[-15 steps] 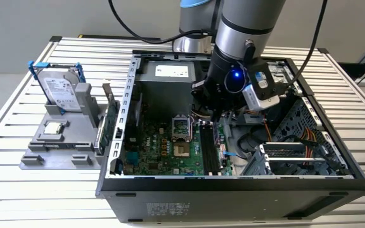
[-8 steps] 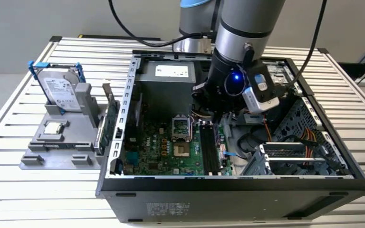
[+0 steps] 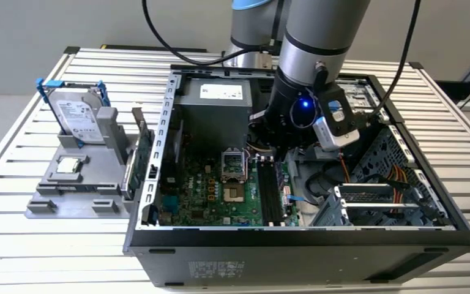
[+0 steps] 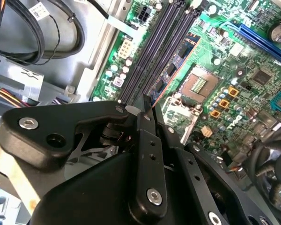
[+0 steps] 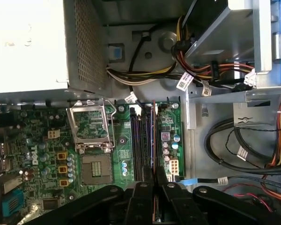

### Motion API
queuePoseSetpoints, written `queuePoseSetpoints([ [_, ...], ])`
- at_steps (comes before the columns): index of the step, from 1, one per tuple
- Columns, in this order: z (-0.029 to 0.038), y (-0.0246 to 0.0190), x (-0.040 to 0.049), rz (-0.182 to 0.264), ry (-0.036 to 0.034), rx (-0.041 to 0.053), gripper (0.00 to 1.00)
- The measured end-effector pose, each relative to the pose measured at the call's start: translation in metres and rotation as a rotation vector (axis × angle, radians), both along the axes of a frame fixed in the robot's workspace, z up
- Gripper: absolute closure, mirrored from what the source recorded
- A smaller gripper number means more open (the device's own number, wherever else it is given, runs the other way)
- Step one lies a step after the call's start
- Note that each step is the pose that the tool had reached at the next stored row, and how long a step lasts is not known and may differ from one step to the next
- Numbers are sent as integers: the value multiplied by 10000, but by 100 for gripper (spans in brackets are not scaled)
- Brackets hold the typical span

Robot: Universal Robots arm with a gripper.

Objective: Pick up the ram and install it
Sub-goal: 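Insert the ram into the slot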

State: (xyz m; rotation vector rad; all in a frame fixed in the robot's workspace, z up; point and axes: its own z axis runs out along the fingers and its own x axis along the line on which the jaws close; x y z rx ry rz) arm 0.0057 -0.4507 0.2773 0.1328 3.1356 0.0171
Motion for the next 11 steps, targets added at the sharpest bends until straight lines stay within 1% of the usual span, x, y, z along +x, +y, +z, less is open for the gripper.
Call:
queuePoseSetpoints([
  [6, -35, -8, 23, 1, 0, -14, 100],
  [11, -65, -11, 32, 0, 0, -46, 100],
])
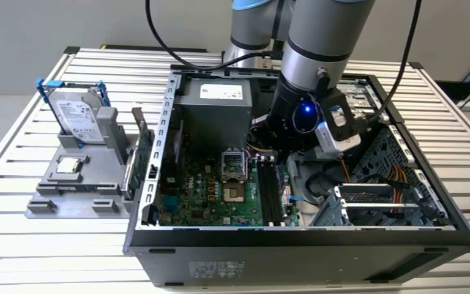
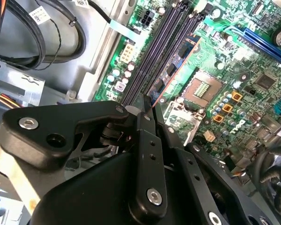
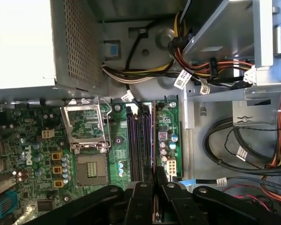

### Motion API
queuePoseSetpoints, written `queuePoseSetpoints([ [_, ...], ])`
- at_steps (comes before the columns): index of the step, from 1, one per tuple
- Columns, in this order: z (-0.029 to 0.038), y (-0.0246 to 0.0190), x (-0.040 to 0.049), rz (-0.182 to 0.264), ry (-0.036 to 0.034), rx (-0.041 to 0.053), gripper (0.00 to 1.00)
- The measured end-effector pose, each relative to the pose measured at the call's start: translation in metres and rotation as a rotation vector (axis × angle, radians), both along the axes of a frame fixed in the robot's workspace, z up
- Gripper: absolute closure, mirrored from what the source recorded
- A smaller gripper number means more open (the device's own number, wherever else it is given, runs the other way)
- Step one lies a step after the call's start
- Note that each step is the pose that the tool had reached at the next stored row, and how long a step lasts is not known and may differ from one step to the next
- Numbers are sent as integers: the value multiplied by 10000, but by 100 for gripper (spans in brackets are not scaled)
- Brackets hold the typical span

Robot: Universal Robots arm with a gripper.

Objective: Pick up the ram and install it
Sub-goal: 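Insert the ram into the slot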

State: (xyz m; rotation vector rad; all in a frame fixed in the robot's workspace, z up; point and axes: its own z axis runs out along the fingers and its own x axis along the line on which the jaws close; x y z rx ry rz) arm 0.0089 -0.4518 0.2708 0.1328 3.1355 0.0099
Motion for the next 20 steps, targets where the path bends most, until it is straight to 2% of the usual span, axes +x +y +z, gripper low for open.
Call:
queuePoseSetpoints([
  [8, -81, 0, 19, 1, 0, -16, 100],
  [20, -165, -1, 70, 27, 0, -35, 100],
])
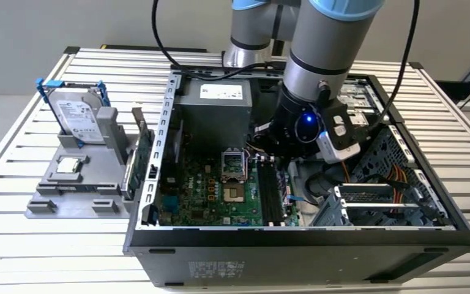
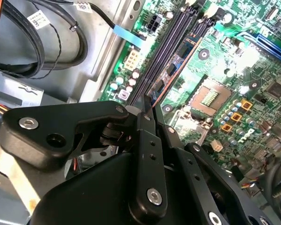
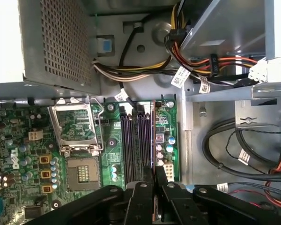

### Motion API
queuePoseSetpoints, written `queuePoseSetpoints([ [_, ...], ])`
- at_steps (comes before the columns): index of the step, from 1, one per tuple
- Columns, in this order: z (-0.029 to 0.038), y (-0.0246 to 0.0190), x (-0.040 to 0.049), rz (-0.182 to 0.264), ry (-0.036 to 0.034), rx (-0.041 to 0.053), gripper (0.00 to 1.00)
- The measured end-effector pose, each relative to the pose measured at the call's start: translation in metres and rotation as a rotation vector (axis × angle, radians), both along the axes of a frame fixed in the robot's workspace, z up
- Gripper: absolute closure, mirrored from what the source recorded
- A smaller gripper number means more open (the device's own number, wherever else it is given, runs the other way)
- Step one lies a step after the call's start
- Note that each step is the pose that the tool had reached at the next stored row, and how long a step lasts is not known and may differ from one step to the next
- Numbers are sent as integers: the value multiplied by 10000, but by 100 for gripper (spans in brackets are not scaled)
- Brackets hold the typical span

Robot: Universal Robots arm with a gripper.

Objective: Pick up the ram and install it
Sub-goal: 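Insert the ram into the slot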

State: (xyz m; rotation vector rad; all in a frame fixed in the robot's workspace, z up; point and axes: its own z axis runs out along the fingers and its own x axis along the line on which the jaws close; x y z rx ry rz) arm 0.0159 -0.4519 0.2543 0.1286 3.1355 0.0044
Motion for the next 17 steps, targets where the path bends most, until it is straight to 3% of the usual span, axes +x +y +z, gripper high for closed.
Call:
queuePoseSetpoints([
  [17, -79, 0, 32, 17, 6, -7, 100],
])
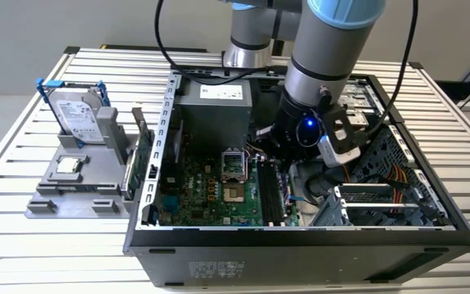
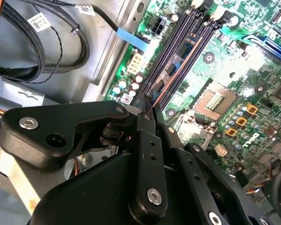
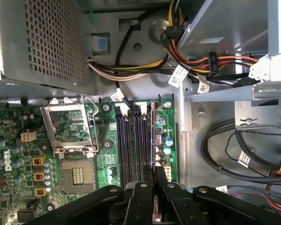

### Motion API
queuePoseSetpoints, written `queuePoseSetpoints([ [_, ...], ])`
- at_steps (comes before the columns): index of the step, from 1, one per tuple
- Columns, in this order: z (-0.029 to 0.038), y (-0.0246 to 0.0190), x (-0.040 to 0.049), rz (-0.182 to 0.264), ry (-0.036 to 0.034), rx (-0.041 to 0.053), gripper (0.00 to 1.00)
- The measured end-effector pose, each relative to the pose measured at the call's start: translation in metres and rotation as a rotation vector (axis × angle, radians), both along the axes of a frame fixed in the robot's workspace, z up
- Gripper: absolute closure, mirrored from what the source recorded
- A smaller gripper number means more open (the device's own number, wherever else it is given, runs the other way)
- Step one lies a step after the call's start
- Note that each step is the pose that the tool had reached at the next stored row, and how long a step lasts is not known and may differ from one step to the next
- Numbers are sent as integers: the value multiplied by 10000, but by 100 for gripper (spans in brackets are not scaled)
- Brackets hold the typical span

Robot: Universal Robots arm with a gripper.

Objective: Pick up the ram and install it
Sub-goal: 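Insert the ram into the slot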

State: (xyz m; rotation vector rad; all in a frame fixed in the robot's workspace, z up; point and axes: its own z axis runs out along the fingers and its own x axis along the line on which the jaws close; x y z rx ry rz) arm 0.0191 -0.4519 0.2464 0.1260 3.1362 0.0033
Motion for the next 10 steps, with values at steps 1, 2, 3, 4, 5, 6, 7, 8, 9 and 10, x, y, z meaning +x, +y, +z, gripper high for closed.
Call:
queuePoseSetpoints([
  [1, -8, -1, 1, 3, 2, -1, 100],
  [2, -14, -3, 1, 8, 4, -2, 100],
  [3, -18, -7, 2, 12, 7, -3, 100],
  [4, -22, -11, 3, 15, 11, -2, 100],
  [5, -24, -14, 4, 18, 15, -1, 100],
  [6, -27, -19, 5, 20, 22, -1, 100],
  [7, -30, -25, 5, 20, 29, -1, 100],
  [8, -32, -32, 5, 21, 35, -1, 100],
  [9, -35, -39, 5, 22, 40, -2, 100],
  [10, -41, -44, 5, 23, 45, -1, 100],
])
